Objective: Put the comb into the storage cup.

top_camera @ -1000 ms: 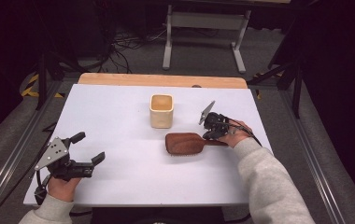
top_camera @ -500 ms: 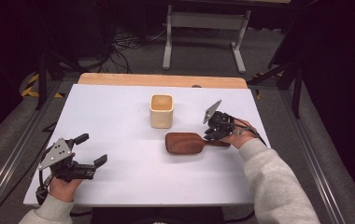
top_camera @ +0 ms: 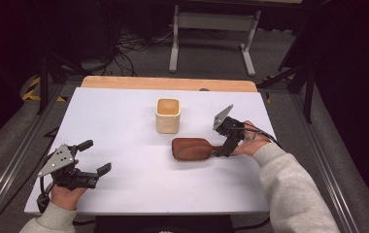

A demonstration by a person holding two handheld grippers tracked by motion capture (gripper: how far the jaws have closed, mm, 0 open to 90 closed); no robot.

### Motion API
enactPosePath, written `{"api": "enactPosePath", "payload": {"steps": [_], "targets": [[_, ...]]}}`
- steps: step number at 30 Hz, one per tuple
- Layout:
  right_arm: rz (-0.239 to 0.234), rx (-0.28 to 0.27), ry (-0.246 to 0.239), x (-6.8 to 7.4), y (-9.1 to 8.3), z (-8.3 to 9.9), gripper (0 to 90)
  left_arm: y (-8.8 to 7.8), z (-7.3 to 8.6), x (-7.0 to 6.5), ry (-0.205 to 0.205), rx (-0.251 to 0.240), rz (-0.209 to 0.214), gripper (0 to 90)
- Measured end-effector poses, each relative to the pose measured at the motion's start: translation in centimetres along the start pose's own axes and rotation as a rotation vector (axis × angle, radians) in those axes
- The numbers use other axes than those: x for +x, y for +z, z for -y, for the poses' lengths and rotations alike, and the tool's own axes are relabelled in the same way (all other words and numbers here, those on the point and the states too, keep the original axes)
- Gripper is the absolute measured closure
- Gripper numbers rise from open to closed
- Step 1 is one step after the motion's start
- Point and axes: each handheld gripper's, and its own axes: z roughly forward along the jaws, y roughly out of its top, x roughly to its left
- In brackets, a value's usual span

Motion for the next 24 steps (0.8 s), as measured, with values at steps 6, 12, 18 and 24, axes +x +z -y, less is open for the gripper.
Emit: {"api": "enactPosePath", "payload": {"steps": [6, 12, 18, 24], "targets": [[0.01, 0.063, -0.066, 0.3, 1.0, -0.2, 5.6, -0.1, 0.0, -0.1, 0.012, 0.005, 0.001, 0.1], [-0.025, 0.093, -0.107, 0.2, 1.7, -0.5, 17.2, -0.5, 0.3, -0.1, 0.008, 0.002, -0.001, 0.2], [-0.06, 0.127, -0.147, 0.0, 2.5, -0.5, 32.6, -1.1, 0.5, -0.1, 0.004, 0.007, -0.011, 0.4], [-0.085, 0.143, -0.18, 0.0, 2.9, -0.7, 51.3, -1.4, 0.6, -0.1, 0.005, 0.01, -0.023, 0.5]]}}
